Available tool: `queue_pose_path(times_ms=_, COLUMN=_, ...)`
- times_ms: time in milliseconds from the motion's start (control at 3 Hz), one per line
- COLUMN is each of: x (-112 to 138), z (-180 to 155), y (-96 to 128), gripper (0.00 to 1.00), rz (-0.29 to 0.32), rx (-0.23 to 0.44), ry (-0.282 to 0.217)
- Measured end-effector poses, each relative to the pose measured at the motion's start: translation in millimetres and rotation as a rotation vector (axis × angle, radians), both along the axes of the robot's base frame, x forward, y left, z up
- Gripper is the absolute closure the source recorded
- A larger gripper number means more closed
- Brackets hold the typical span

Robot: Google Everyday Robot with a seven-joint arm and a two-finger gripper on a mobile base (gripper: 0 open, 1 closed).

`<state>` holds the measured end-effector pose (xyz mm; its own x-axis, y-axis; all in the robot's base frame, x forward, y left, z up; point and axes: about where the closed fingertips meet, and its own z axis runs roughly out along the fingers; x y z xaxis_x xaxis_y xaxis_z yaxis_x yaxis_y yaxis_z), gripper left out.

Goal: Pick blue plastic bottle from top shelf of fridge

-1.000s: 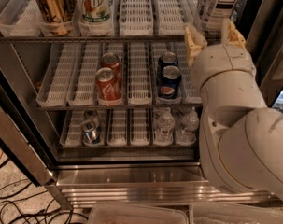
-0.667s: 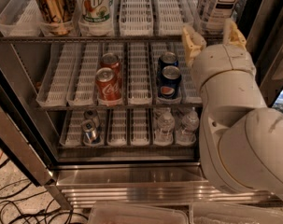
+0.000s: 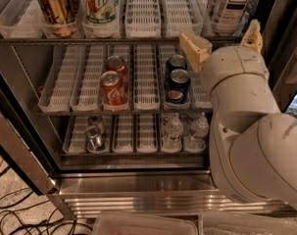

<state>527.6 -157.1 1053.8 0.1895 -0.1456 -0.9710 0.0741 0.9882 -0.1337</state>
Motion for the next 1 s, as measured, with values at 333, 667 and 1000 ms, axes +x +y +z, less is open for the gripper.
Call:
queue_pose_path(times_ms=333, x=0, z=0, y=0, gripper=0.23, rz=-0.001, rx=0.0, ry=-0.001)
queue_pose_path(times_ms=667, x=2, z=2, y=-3, gripper=0.2, rz=-0.015, rx=0.005, ry=-0.008)
queue_pose_path(times_ms=1000, x=9, z=9, y=-11, gripper=0.19, rz=-0.042, rx=0.012, ry=-0.027)
